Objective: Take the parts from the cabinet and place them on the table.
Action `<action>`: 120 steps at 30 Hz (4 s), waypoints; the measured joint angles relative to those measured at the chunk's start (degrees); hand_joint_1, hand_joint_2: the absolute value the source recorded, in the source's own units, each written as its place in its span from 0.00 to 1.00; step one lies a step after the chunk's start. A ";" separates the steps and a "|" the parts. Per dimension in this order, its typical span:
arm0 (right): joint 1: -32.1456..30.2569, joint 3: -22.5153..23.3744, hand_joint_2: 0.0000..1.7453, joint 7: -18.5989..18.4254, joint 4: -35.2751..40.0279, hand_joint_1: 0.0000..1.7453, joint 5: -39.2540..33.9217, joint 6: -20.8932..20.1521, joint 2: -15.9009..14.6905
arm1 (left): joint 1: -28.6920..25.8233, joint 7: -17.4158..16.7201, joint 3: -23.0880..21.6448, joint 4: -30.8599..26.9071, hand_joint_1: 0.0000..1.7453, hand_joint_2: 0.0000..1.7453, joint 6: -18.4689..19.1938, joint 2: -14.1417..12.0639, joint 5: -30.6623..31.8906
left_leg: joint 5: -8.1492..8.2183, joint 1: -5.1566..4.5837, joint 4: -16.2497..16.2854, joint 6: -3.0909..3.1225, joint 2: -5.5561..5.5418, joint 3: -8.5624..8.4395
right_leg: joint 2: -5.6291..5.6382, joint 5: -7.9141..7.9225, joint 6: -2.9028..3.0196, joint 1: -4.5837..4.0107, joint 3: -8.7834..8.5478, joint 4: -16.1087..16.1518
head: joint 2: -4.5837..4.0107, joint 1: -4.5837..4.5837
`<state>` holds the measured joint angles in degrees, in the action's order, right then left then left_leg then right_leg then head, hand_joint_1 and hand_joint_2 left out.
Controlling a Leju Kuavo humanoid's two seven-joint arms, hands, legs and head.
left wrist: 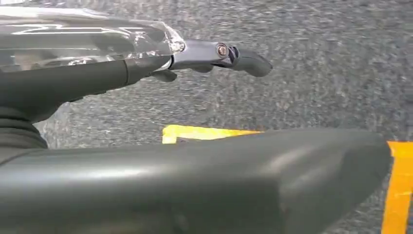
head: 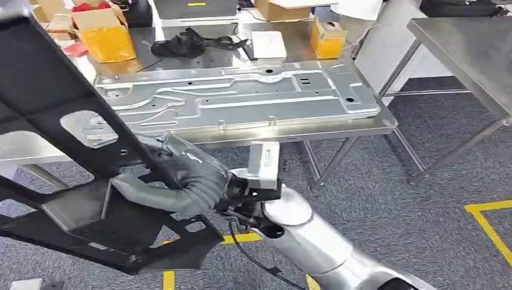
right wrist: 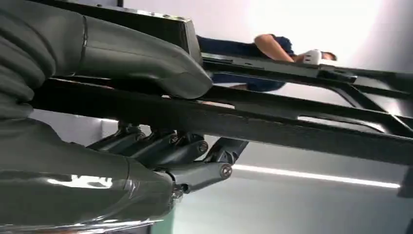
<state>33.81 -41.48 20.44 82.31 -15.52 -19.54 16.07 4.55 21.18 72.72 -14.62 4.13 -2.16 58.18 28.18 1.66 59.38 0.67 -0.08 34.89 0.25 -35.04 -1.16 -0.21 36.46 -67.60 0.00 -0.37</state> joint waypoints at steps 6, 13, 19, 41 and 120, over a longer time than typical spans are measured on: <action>1.14 1.51 1.00 -1.05 -0.79 1.00 -0.26 0.35 1.31 | 0.13 0.00 -0.02 0.00 0.00 1.00 0.00 -0.13 0.17 | 1.23 -0.15 0.00 -0.18 -0.37 -1.62 | 0.02 7.18 0.54 0.07 1.97 2.77 | 0.00 -0.02; 1.64 1.53 1.00 -1.20 -1.29 1.00 -0.24 0.13 3.10 | 0.35 -0.04 -0.04 0.02 0.00 1.00 0.07 -0.13 0.33 | 2.41 0.08 -0.57 -2.06 -0.22 -2.44 | 0.04 8.07 2.42 -0.13 -1.63 9.93 | 0.00 0.15; 1.58 1.46 1.00 -1.25 -2.25 1.00 -0.22 0.11 3.47 | 0.00 -0.04 -0.07 0.02 0.00 1.00 0.02 -0.31 0.35 | 6.62 0.00 15.67 -2.91 -0.21 7.60 | 0.04 7.01 3.02 -0.20 -2.96 10.16 | 0.00 0.20; 2.00 -0.18 1.00 -1.44 -5.01 1.00 0.13 -0.46 4.87 | 0.36 -0.09 -0.07 0.07 0.00 1.00 0.13 0.11 0.96 | 1.74 -0.39 -0.27 -0.75 -0.46 -1.92 | 0.05 8.00 3.47 -1.61 -0.25 8.25 | 0.00 0.24; 0.95 -3.76 1.00 -1.57 -8.11 1.00 0.07 -1.25 5.92 | 0.27 0.07 -0.11 0.13 0.00 1.00 0.15 0.39 2.01 | -1.08 0.13 5.02 -3.12 -0.20 3.30 | 0.26 6.08 3.08 -0.37 -4.04 9.80 | 0.00 0.66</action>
<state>34.76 -45.24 18.86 74.20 -15.45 -20.79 21.99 4.82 21.25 72.61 -14.49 4.28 -1.77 60.19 27.09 1.79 64.40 -2.45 -0.28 38.19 0.51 -28.95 1.93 -0.58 32.43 -57.80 0.00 0.28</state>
